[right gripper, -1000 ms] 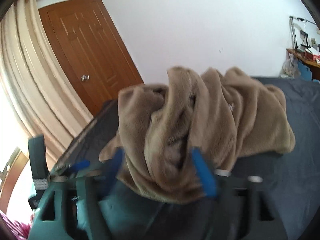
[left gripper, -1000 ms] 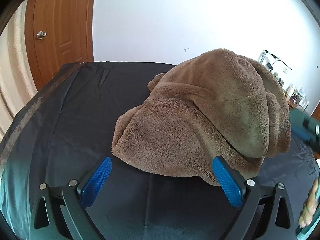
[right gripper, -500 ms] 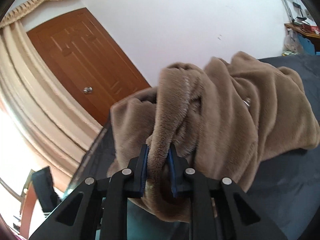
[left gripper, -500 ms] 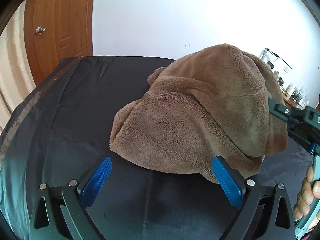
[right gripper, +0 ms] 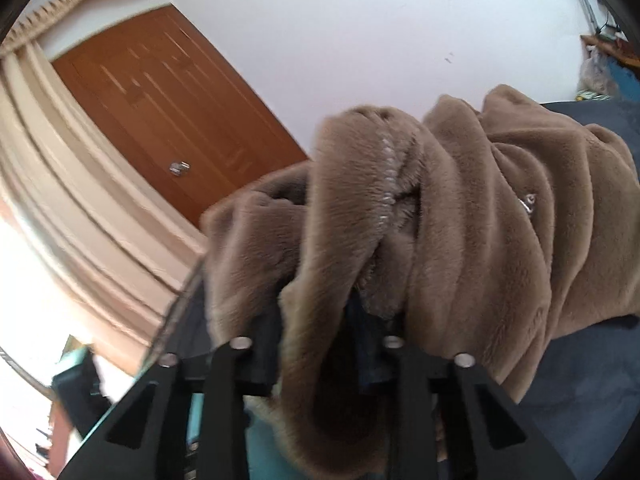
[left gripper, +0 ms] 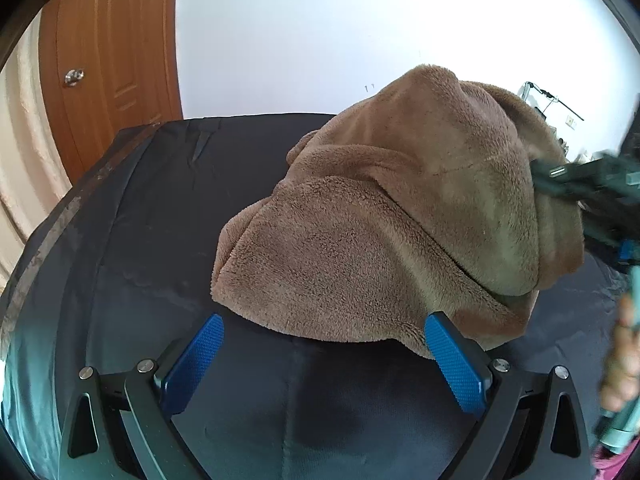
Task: Fold clothes
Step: 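Lift the gripped fleece with the right gripper and pull it aside, then drag the fleece with the right gripper while the left gripper grasps its edge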
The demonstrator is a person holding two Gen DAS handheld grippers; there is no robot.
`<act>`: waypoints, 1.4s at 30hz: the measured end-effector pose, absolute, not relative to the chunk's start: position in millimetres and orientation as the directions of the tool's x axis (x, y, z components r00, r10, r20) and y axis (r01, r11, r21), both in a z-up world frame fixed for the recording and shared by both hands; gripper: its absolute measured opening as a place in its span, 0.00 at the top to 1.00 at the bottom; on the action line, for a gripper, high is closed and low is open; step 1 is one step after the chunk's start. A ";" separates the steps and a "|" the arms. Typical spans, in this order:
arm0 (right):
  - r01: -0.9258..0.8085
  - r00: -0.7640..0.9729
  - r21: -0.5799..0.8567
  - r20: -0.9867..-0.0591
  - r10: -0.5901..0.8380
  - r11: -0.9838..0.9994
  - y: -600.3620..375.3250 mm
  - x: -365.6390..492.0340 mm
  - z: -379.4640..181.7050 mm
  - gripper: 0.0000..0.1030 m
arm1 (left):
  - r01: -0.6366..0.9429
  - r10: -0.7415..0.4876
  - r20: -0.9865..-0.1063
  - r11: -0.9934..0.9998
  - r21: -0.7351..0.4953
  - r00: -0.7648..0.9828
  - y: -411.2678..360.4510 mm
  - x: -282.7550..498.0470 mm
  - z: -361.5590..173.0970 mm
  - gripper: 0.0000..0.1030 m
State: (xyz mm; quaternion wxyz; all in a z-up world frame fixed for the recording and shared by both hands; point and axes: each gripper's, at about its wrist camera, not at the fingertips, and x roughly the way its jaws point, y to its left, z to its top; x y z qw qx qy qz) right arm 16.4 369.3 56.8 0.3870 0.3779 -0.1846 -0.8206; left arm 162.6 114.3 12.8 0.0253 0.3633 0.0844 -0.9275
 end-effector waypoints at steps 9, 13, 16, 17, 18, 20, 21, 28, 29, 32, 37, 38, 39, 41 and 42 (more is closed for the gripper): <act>0.708 -0.341 0.594 -0.187 -0.921 -0.382 409.9 93.1 131.1 0.82 | 0.099 0.022 -0.676 -0.985 -0.140 -0.737 153.7 227.9 18.0 0.01; 0.758 -0.268 0.595 -0.090 -0.959 -0.267 422.4 127.4 145.0 0.82 | 0.089 0.036 -0.628 -0.982 -0.166 -0.777 196.3 281.4 46.2 0.01; 0.777 -0.246 0.578 -0.085 -0.966 -0.248 423.8 147.3 144.6 0.82 | 0.042 0.086 -0.541 -0.975 -0.220 -0.837 218.5 323.6 72.6 0.01; 0.781 -0.244 0.572 -0.090 -0.966 -0.250 423.8 153.3 143.7 0.82 | 0.019 0.105 -0.518 -0.973 -0.230 -0.849 232.3 347.6 82.0 0.01; 0.783 -0.243 0.568 -0.096 -0.965 -0.254 424.1 159.4 142.0 0.82 | -0.003 0.125 -0.494 -0.971 -0.239 -0.860 247.0 372.8 91.6 0.01; 0.773 -0.247 0.576 -0.112 -0.962 -0.266 432.9 169.0 134.1 0.82 | -0.049 0.163 -0.465 -0.967 -0.248 -0.870 272.5 417.5 107.0 0.01; 0.764 -0.252 0.583 -0.125 -0.960 -0.277 442.2 173.4 128.2 0.82 | -0.071 0.183 -0.461 -0.966 -0.249 -0.868 283.1 436.8 112.8 0.01; 0.643 -0.320 0.628 -0.299 -0.899 -0.438 478.0 196.1 69.8 0.80 | -0.151 0.226 -0.500 -0.971 -0.185 -0.836 259.4 412.4 119.7 0.01; 0.617 -0.341 0.628 -0.331 -0.880 -0.475 482.2 196.1 60.9 0.79 | -0.155 0.220 -0.509 -0.974 -0.168 -0.832 246.7 392.3 117.0 0.01; 0.518 -0.420 0.634 -0.396 -0.817 -0.574 497.1 186.1 42.0 0.73 | -0.169 0.226 -0.528 -0.974 -0.153 -0.819 282.7 423.7 132.4 0.01; 0.490 -0.541 0.601 -0.359 -0.761 -0.632 521.9 183.8 53.2 0.47 | -0.204 0.239 -0.538 -0.971 -0.126 -0.808 320.6 469.1 169.4 0.01; 0.505 -0.552 0.590 -0.340 -0.761 -0.630 515.8 181.6 67.6 0.40 | -0.212 0.240 -0.539 -0.970 -0.115 -0.807 334.6 481.8 177.1 0.01; 0.523 -0.560 0.576 -0.325 -0.762 -0.629 514.5 181.7 75.5 0.37 | -0.219 0.243 -0.544 -0.970 -0.109 -0.803 309.9 447.2 169.6 0.01; 0.560 -0.567 0.548 -0.294 -0.770 -0.621 511.3 182.0 90.1 0.33 | -0.234 0.248 -0.553 -0.967 -0.098 -0.796 256.9 374.0 153.1 0.01; 0.585 -0.554 0.541 -0.279 -0.785 -0.605 508.3 182.3 94.6 0.33 | -0.245 0.255 -0.553 -0.965 -0.095 -0.793 271.1 394.8 157.2 0.01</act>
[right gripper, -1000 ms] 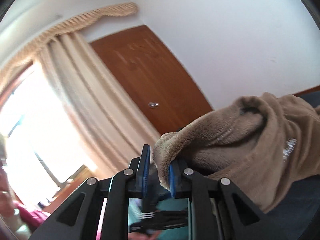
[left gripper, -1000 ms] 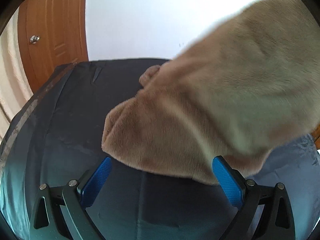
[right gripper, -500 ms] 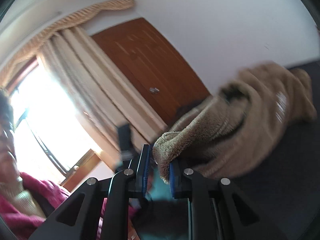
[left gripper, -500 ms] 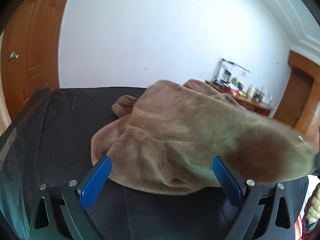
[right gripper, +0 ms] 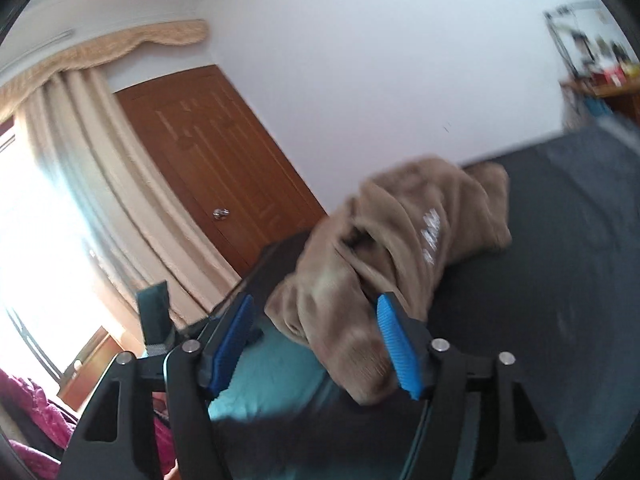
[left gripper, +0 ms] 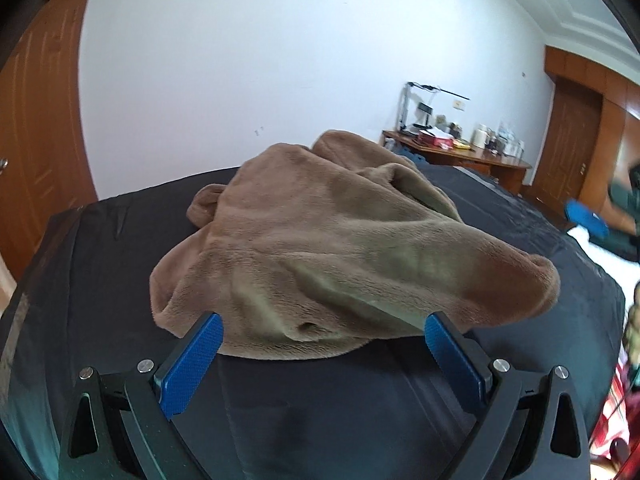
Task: Fold clothes
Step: 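Drag the fleece with the right gripper while the left gripper grasps its edge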
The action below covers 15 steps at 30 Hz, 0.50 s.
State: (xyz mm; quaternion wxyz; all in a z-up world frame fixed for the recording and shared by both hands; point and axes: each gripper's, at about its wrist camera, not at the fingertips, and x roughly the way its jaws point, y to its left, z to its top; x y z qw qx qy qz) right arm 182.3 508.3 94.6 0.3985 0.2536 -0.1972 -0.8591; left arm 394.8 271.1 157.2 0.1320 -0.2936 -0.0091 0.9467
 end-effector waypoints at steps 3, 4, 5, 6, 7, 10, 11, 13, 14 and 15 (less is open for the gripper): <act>0.629 -0.460 0.564 -0.284 -0.841 -0.535 490.1 173.7 100.9 0.33 | -0.272 0.270 -0.548 -0.959 -0.080 -0.791 329.2 492.6 173.4 0.01; 0.628 -0.429 0.577 -0.303 -0.851 -0.522 481.8 164.6 98.2 0.33 | -0.276 0.270 -0.546 -0.958 -0.073 -0.793 335.6 497.3 178.2 0.01; 0.623 -0.400 0.590 -0.323 -0.857 -0.513 474.4 154.9 94.8 0.33 | -0.278 0.269 -0.544 -0.958 -0.068 -0.795 327.3 489.5 177.0 0.01; 0.608 -0.379 0.607 -0.345 -0.859 -0.512 469.0 143.9 89.3 0.33 | -0.280 0.268 -0.542 -0.958 -0.063 -0.796 318.3 481.1 175.5 0.01; 0.584 -0.352 0.634 -0.364 -0.862 -0.506 464.4 130.3 81.0 0.33 | -0.282 0.268 -0.541 -0.958 -0.058 -0.798 309.4 472.8 174.0 0.01; 0.500 -0.282 0.711 -0.406 -0.869 -0.494 448.0 90.9 54.8 0.33 | -0.282 0.266 -0.542 -0.958 -0.056 -0.797 281.1 455.5 161.4 0.01; 0.483 -0.271 0.713 -0.429 -0.862 -0.507 440.9 82.6 48.6 0.33 | -0.280 0.264 -0.543 -0.958 -0.055 -0.797 276.6 458.6 155.1 0.01; 0.457 -0.244 0.720 -0.463 -0.852 -0.522 426.3 67.9 37.5 0.33 | -0.276 0.251 -0.548 -0.960 -0.037 -0.798 267.6 446.9 152.9 0.01; 0.461 -0.220 0.732 -0.453 -0.864 -0.501 418.4 65.4 35.5 0.33 | -0.274 0.243 -0.547 -0.961 -0.025 -0.801 269.3 456.7 159.4 0.01; 0.464 -0.195 0.744 -0.443 -0.875 -0.481 410.5 62.9 33.4 0.33 | -0.273 0.235 -0.547 -0.962 -0.014 -0.803 271.3 467.1 166.4 0.01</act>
